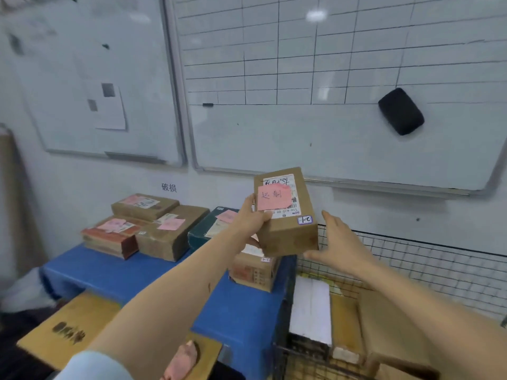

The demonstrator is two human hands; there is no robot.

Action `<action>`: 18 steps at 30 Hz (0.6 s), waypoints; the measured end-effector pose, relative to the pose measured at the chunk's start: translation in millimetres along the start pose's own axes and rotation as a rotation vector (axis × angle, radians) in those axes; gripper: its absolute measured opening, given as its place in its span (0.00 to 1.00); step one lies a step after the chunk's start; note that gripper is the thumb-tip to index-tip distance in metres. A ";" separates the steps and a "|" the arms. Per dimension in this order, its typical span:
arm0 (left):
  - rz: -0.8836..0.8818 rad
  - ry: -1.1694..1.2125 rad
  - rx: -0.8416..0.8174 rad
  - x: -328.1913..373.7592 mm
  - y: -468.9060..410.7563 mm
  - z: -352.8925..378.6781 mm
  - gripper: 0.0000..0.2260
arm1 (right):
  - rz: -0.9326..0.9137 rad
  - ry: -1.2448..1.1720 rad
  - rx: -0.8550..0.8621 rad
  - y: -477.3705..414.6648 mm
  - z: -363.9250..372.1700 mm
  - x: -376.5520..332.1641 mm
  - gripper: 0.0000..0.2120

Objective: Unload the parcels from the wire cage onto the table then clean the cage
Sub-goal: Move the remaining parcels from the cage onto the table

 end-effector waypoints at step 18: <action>-0.100 -0.100 -0.206 -101.1 8.1 -206.0 0.25 | 0.104 -0.100 -0.059 24.3 138.6 -193.5 0.51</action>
Point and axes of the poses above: each hand's wrist, its own y-axis away from the middle knuckle, its own z-axis out of the palm, x = y × z, the point moved 1 cm from there along -y, towards the middle knuckle, and after that the axes turned 12 degrees about z, right-handed, at the moved point
